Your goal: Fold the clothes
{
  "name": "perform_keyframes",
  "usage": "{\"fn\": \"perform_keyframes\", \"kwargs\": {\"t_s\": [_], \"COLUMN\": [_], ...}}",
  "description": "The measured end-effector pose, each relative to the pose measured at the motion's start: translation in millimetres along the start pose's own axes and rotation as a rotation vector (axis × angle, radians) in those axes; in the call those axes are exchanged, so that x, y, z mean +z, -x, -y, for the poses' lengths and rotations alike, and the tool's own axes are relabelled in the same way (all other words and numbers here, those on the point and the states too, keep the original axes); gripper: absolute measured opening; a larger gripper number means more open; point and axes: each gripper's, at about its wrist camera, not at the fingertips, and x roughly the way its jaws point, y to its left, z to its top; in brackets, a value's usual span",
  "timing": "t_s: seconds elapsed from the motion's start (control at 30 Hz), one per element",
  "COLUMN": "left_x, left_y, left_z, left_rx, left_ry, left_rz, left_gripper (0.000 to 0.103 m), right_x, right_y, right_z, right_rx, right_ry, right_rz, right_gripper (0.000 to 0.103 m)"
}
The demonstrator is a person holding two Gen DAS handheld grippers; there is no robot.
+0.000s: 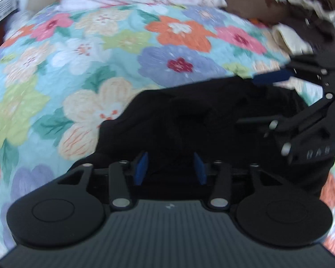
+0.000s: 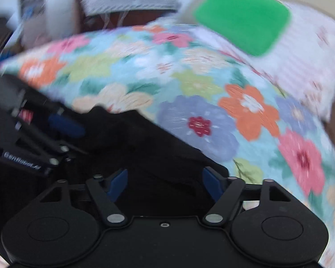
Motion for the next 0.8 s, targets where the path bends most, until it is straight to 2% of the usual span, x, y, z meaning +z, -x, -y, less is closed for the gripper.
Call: {"fn": "perform_keyframes", "kwargs": {"t_s": [0.07,0.13,0.27,0.3,0.37,0.4,0.53,0.67,0.73,0.8], "left_x": [3.6,10.7,26.2,29.1,33.6,33.4,23.6,-25.2,-57.2,-98.6], "left_y": [-6.9,-13.1,-18.1,-16.0,-6.7,0.0,27.9,65.3,86.1,113.4], "left_z": [-1.6,-12.0,-35.3,-42.0,-58.4,-66.1,-87.1,-68.4,-52.0,-37.1], "left_rx": [0.044,0.114,0.271,0.312,0.379,0.384,0.345,0.256,0.229,0.228], "left_ry": [-0.028,0.001,0.052,0.081,0.178,0.233,0.421,0.521,0.536,0.571], "left_rz": [0.024,0.030,0.040,0.053,0.091,0.105,0.118,0.076,0.067,0.099], "left_gripper": [0.047,0.046,0.040,0.040,0.040,0.041,0.045,0.048,0.050,0.053], "right_x": [5.3,12.6,29.2,33.3,39.3,39.5,23.1,-23.8,-51.9,-81.9], "right_y": [-15.0,-31.3,-44.6,-44.4,-34.9,-27.3,11.0,59.9,84.0,106.1], "right_z": [-13.3,-14.0,10.2,18.9,37.4,46.7,78.3,83.6,68.5,41.0], "right_rx": [0.001,-0.037,-0.166,-0.200,-0.287,-0.312,-0.294,-0.218,-0.197,-0.231], "right_ry": [0.091,0.077,-0.090,-0.132,-0.212,-0.262,-0.473,-0.648,-0.630,-0.521], "right_rz": [-0.049,-0.084,-0.035,-0.019,0.026,0.049,0.111,0.123,0.127,0.116], "right_gripper": [0.081,0.080,0.075,0.065,0.064,0.064,0.065,0.068,0.069,0.075]}}
